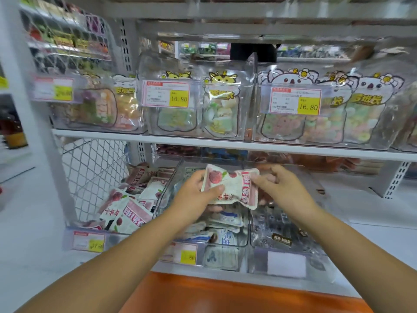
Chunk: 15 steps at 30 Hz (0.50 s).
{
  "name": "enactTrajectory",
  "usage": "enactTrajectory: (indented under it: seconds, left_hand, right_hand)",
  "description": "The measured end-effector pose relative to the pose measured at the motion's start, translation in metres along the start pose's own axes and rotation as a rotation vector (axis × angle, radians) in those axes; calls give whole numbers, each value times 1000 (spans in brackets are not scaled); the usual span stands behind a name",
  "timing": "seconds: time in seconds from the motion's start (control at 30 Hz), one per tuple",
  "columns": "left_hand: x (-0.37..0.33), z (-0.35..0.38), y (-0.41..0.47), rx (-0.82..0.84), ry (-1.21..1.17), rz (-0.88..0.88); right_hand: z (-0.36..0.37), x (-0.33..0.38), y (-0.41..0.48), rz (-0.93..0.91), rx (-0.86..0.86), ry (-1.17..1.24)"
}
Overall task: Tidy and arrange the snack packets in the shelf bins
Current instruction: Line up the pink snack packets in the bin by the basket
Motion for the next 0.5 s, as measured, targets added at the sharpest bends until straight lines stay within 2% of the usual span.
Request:
enactTrajectory:
  seconds: [0.1,0.2,0.27,0.33,0.43,0.5]
  left_hand:
    - [-10,-68,5,-305,-47,31]
    - [-14,-140,6,-580,75,50]
    - [-7,-171,10,-623,190,36]
    - [-4,-183,15,-607,356,31]
    - [-11,-190,24,-653,494,111]
    - [-15,-195,34,-711,716,178]
  right_hand:
    - [8,-3,8,-68,-34,-203]
    - [7,-12,22,-62,-39,-125]
    - [4,-21,32,-66,-50,-115]
    - [-1,-22,36,-88,-79,-216]
    - [-9,-29,39,-80,-97,-257]
    - [-13,-36,40,-71,-79,-292]
Point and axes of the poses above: each hand's wrist, its own y-axis towards the middle knuckle, its own z-axis out of the palm, x = y × z, the point moved 9 cm from there along y, towards the middle knuckle, and after that the axes turned 11 degrees about -x, right-handed, at the moved point
